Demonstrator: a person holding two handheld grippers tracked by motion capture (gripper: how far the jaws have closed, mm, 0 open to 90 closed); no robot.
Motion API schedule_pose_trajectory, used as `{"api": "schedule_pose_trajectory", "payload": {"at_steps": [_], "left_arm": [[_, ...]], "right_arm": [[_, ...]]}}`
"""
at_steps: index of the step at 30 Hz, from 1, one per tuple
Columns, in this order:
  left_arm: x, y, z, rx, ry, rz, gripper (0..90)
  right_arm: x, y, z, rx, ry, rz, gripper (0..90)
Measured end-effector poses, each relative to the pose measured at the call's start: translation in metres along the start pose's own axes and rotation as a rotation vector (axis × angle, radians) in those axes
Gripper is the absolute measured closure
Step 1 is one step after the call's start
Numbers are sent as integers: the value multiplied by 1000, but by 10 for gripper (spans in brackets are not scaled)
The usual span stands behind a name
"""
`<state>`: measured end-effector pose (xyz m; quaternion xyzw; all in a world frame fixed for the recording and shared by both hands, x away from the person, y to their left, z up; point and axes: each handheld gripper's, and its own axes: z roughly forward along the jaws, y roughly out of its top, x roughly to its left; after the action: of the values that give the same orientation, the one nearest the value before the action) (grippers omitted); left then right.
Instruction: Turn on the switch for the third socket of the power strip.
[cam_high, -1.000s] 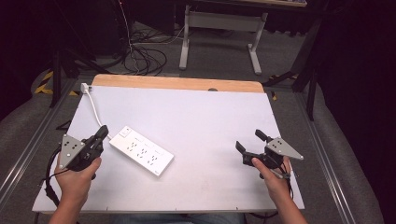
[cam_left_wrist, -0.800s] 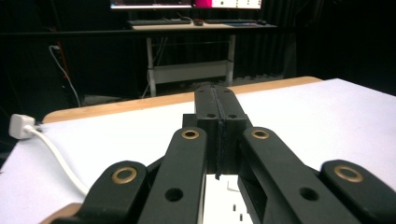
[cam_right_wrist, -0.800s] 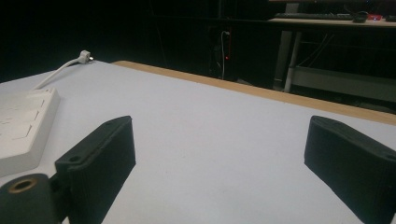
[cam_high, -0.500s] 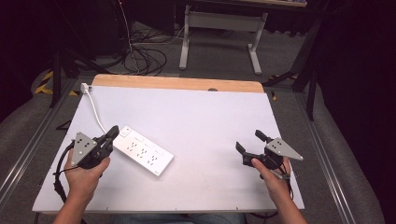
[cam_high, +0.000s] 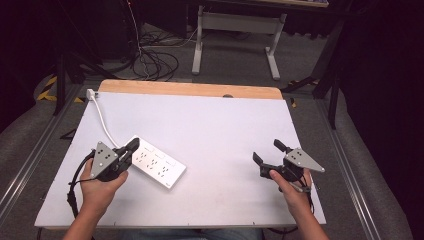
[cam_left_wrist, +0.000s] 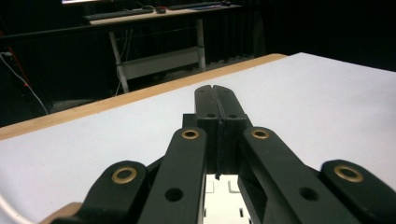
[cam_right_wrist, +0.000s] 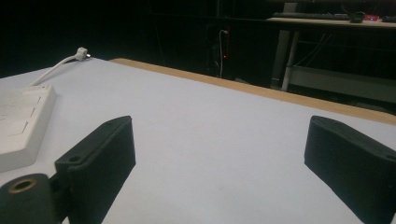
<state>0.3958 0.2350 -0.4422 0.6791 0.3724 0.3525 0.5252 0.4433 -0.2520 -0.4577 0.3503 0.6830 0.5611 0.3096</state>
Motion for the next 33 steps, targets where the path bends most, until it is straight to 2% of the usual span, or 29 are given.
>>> {"api": "schedule_pose_trajectory", "payload": {"at_steps": [2, 5, 6, 7, 10, 13, 17, 24, 27, 33], "left_arm": [[-2, 0, 2, -1, -4, 3, 899], [-6, 1, 6, 19, -29, 31, 899], [-11, 1, 9, 44, -52, 59, 899], [-11, 1, 9, 44, -52, 59, 899], [-21, 0, 16, 90, -113, 109, 899], [-24, 0, 21, 108, -137, 118, 899], [-28, -1, 29, 130, -156, 127, 899], [-36, -3, 45, 182, -188, 174, 899], [-38, -3, 48, 215, -197, 185, 899], [-39, -5, 50, 248, -209, 196, 899]], "right_arm": [[0, 0, 0, -1, 0, 0, 90], [0, 0, 0, 2, 0, 0, 90], [0, -1, 1, 3, 0, -4, 90], [0, -1, 1, 4, 0, -4, 90], [0, -1, 1, 3, 0, -4, 90], [0, -1, 0, 3, -1, 0, 90], [0, -1, 0, 4, -4, 4, 90], [0, -1, 0, 5, -6, 3, 89], [0, -1, 0, 5, -6, 3, 89], [0, -1, -1, 4, -8, 0, 89]]}}
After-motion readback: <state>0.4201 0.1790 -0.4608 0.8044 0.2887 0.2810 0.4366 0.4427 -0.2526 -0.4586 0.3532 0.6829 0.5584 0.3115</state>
